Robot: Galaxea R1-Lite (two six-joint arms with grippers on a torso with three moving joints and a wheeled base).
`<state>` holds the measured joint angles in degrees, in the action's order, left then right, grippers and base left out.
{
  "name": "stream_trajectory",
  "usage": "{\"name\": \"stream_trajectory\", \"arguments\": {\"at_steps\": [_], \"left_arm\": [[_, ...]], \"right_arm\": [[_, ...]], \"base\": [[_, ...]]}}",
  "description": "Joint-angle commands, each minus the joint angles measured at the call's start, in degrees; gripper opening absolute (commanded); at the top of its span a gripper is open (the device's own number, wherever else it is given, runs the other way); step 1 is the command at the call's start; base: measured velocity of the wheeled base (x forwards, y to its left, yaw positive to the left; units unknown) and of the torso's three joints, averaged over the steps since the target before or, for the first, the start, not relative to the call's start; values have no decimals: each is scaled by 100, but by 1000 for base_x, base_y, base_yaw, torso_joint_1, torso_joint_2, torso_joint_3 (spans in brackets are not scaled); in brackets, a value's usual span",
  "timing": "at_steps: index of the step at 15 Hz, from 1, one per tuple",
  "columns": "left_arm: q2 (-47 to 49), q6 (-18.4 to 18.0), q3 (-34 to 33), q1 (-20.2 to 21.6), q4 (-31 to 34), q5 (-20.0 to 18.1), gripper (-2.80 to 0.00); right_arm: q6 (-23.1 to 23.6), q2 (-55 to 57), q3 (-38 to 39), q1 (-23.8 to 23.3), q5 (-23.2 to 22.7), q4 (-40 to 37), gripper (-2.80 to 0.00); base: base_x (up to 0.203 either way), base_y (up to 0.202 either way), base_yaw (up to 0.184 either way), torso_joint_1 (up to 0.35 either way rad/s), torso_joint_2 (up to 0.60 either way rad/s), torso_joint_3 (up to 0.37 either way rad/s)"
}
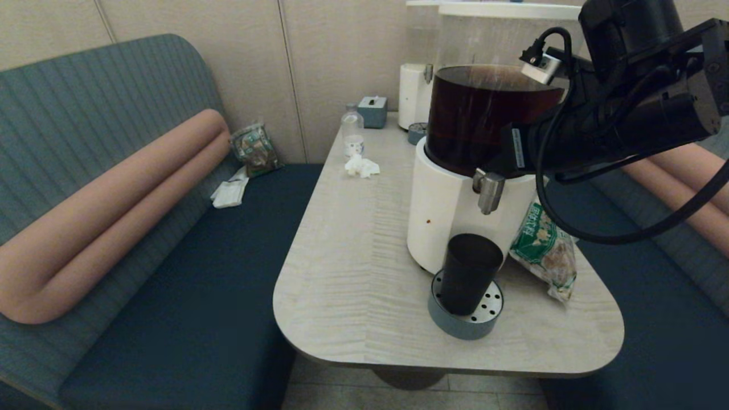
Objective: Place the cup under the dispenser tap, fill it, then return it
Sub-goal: Turn on the faucet
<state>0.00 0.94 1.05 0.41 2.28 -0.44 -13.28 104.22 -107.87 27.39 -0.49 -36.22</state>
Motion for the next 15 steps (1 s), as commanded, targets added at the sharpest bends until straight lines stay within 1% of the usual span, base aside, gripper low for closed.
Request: {"name": "stream_trajectory", "arguments": {"at_steps": [1,6,12,15], "left_arm": [[9,3,1,2,1,0,-280],[1,3,1,2,1,0,-280],[9,3,1,5,1,0,-280],[9,3,1,2,1,0,-280]], "right_arm": [[-8,63,-36,12,-75,-43,-280],[0,99,-49,12,-285,-43,-280],[-21,20,-23,-32,-283,-32,-280],[-33,-8,30,-117,-264,162,-280]], "base": [[0,0,0,0,0,0],[0,0,0,0,0,0],[0,0,0,0,0,0],[0,0,0,0,0,0]]}}
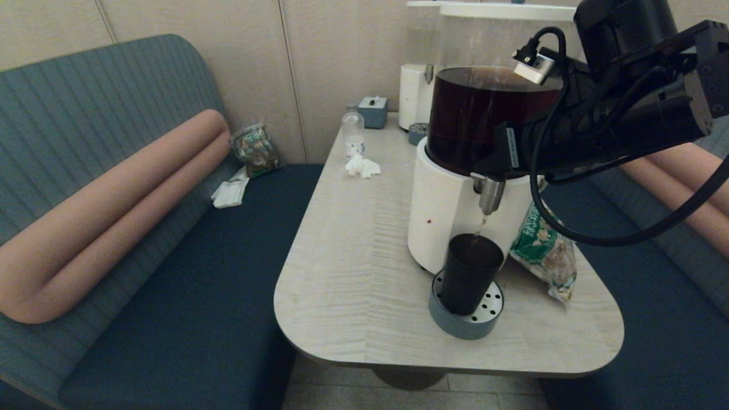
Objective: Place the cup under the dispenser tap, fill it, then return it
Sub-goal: Turn on the faucet
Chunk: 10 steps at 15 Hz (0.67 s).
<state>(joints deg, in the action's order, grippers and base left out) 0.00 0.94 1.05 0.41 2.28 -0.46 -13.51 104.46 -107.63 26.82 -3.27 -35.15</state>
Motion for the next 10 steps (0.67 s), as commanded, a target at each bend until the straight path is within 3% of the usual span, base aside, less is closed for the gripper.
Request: {"name": "stream_trajectory", "arguments": {"at_steps": [1,10], "left_arm": [[9,3,1,2,1,2,-280],[9,3,1,2,1,2,-280]], "right_arm": [[6,-75,5,-107,2,122,-280],[24,-428,-120,-344,-14,113,-280]], "base": [[0,0,0,0,0,0],[0,0,0,0,0,0]]}}
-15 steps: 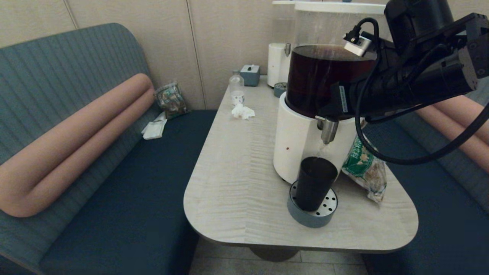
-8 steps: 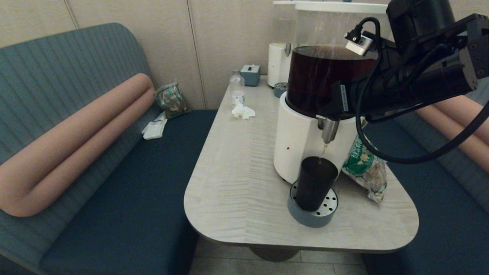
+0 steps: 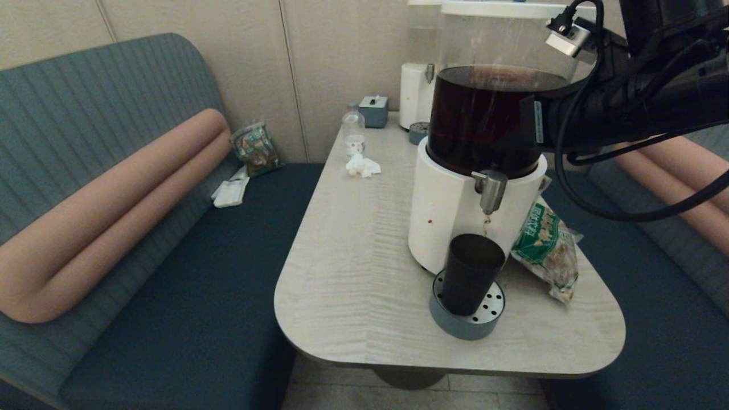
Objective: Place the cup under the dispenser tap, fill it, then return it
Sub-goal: Turn on the faucet, then turn off the faucet
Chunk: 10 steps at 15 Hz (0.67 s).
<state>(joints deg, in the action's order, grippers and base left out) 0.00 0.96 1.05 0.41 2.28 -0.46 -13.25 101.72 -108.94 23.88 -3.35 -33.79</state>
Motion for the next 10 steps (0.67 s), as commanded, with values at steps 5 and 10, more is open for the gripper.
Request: {"name": "stream_trajectory", "arguments": {"at_steps": [5,10], "left_arm": [[8,1,1,2,1,2,-280],[9,1,1,2,1,2,-280]], "right_arm": [[26,-1160,387,-348,60,-67,-280],[198,-3149,1895,-1189,31,-114,-280]], "base": [[0,0,0,0,0,0],[0,0,0,0,0,0]]}}
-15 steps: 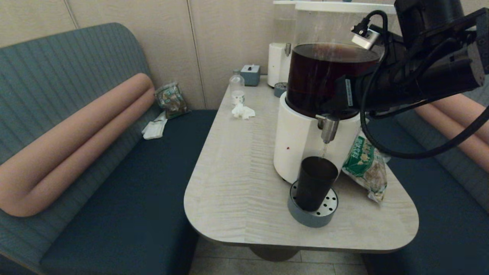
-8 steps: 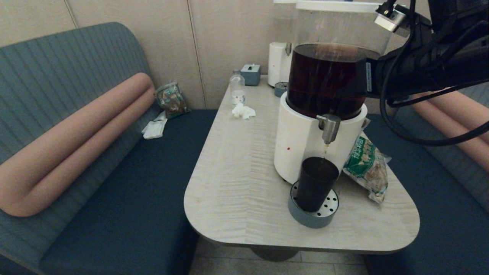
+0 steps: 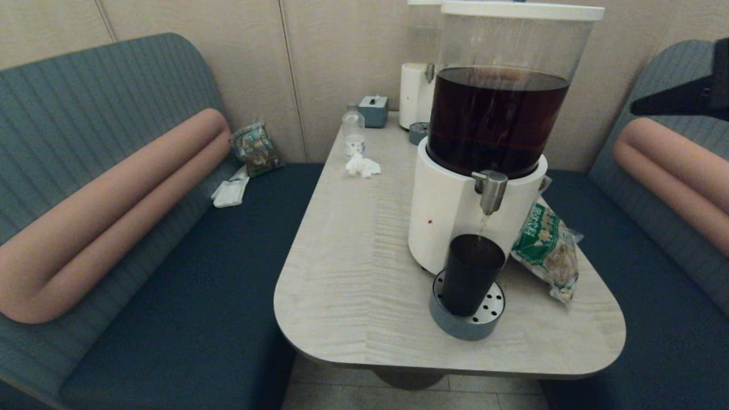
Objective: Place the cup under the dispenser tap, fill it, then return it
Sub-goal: Turn off the faucet
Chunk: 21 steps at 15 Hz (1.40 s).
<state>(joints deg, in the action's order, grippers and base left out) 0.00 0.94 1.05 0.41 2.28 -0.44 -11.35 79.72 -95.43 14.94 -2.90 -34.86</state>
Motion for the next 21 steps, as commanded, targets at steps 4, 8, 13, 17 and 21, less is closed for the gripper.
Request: {"name": "stream_trajectory", "arguments": {"at_steps": [4,8,13,17,21], "left_arm": [[9,3,1,5,1,0,-280],[9,3,1,2,1,0,-280],[0,3,1,3,1,0,-280],[9,3,1,2,1,0,-280],[9,3,1,2,1,0,-280]], "right_arm": [[215,-2764,2596,-1273,-435,338,-280],[559,-4433,3803,-1495,-766,567,-280],[1172,-6368,4723,-1470,-868,364,-280],[1663,-7198,5445,-1478,-654,283,-280],[2230,-7711,7593,-1484,-95,3017,-280]], "base": [[0,0,0,0,0,0],[0,0,0,0,0,0],[0,0,0,0,0,0],[0,0,0,0,0,0],[0,0,0,0,0,0]]}}
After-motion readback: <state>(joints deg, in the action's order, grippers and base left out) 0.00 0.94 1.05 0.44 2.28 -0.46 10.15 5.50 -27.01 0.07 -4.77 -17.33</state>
